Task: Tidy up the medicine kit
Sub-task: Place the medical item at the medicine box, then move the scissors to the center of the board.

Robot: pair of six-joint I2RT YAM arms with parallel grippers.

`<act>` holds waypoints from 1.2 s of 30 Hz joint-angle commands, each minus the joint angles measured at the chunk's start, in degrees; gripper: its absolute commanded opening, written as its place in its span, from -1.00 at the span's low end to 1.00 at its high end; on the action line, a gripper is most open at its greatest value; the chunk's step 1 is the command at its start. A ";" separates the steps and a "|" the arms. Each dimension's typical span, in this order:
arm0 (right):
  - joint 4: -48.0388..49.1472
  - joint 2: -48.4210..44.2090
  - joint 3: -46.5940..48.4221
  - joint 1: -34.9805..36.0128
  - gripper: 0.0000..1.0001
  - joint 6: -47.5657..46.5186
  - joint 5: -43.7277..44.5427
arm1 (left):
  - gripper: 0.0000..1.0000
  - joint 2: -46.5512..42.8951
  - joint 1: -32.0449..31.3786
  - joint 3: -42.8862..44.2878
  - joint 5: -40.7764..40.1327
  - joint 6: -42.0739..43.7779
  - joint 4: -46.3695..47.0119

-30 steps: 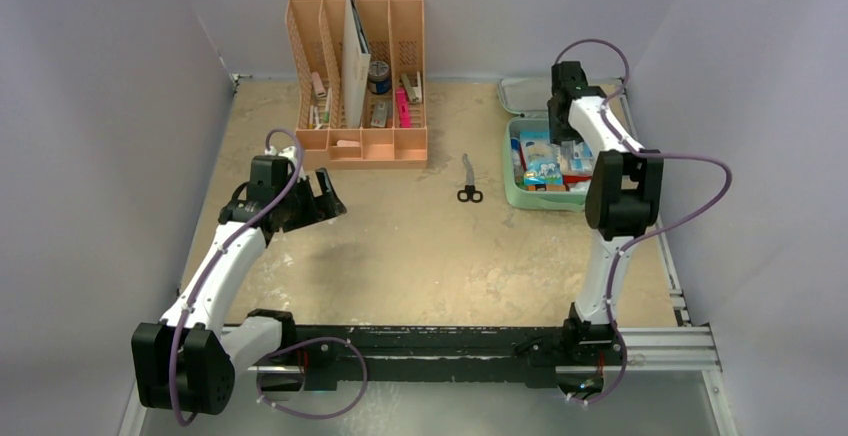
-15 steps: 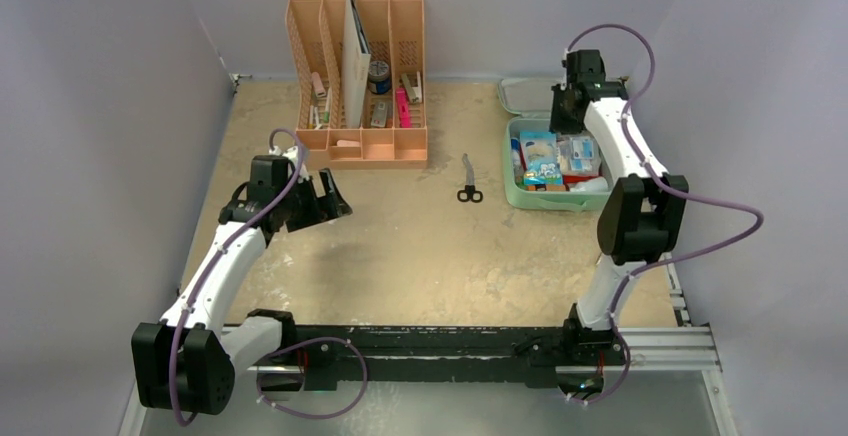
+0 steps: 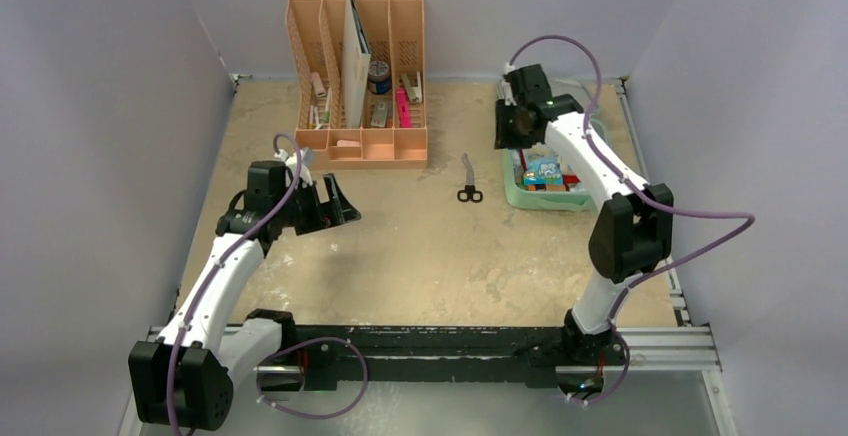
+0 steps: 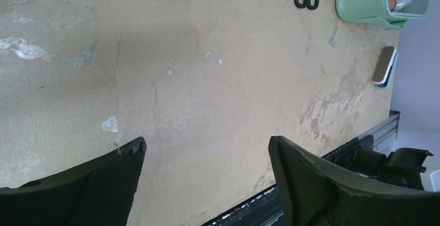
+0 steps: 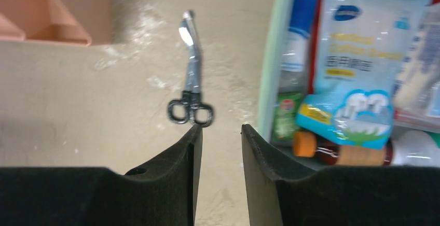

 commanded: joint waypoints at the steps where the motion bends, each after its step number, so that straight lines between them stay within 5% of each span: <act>1: 1.17 -1.42 1.11 5.06 -0.24 1.95 3.67 | 0.75 -1.62 -0.26 -0.43 2.75 0.59 2.71; 15: 0.05 8.63 0.56 13.33 -0.19 5.54 8.75 | 0.75 -1.81 -0.44 -0.17 0.50 0.73 1.24; 36: -0.20 16.67 -1.03 15.37 -0.33 8.27 11.24 | 0.75 -1.91 -0.44 -0.17 -1.72 -0.37 0.74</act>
